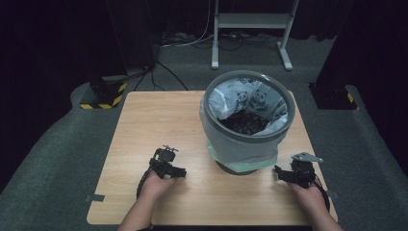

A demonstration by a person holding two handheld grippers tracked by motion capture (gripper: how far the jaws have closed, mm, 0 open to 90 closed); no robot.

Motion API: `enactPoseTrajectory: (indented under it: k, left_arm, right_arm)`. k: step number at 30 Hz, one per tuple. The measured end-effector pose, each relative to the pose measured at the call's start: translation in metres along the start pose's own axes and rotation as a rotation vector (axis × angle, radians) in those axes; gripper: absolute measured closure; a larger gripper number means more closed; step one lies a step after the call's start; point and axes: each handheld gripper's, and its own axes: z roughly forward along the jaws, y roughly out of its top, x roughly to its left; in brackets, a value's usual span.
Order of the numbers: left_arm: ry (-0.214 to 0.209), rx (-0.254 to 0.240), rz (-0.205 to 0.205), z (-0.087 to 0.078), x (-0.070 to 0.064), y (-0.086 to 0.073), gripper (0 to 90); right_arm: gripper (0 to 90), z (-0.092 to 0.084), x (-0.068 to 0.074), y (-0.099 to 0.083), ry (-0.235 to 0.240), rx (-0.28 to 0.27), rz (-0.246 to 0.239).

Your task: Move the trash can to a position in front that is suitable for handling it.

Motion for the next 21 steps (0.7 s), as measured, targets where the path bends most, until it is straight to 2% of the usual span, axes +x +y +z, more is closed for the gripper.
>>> enactPoseTrajectory:
  k: [3, 6, 7, 8, 9, 12, 13, 16, 17, 21]
  left_arm:
    - [0.008, 0.056, -0.02, -0.001, 0.003, 0.006, 12.8]
    - [0.006, 0.079, -0.087, -0.003, 0.009, 0.013, 18.4]
    - [0.002, 0.086, -0.123, -0.003, 0.011, 0.015, 21.5]
    - [0.001, 0.1, -0.126, -0.003, 0.013, 0.016, 22.8]
    - [-0.003, 0.121, -0.129, -0.003, 0.015, 0.018, 22.1]
    - [-0.007, 0.207, -0.097, -0.003, 0.023, 0.023, 21.4]
    - [-0.015, 0.231, -0.101, -0.004, 0.027, 0.025, 22.2]
    - [0.022, 0.29, -0.102, -0.007, 0.033, 0.03, 24.4]
    - [0.016, 0.322, -0.092, -0.009, 0.035, 0.032, 25.5]
    - [-0.043, 0.375, -0.072, -0.013, 0.032, 0.035, 25.4]
  right_arm:
    - [15.0, 0.001, 0.0, 0.001, 0.0, 0.002, -0.003]
    - [13.9, 0.002, 0.002, 0.001, 0.001, 0.007, 0.0]
    - [13.8, 0.002, 0.002, 0.001, 0.0, 0.005, 0.001]
    - [13.6, 0.002, 0.002, 0.001, 0.001, 0.005, 0.001]
    - [13.0, 0.002, 0.002, 0.001, 0.001, 0.005, 0.0]
    - [12.4, 0.002, 0.002, 0.002, 0.003, 0.01, -0.003]
    - [12.4, 0.002, 0.003, 0.001, 0.003, 0.01, -0.001]
    - [12.4, 0.001, 0.004, 0.001, -0.001, 0.011, 0.006]
    - [12.3, 0.001, 0.004, 0.001, -0.003, 0.01, 0.001]
    - [11.5, 0.002, 0.004, 0.001, 0.002, 0.006, -0.003]
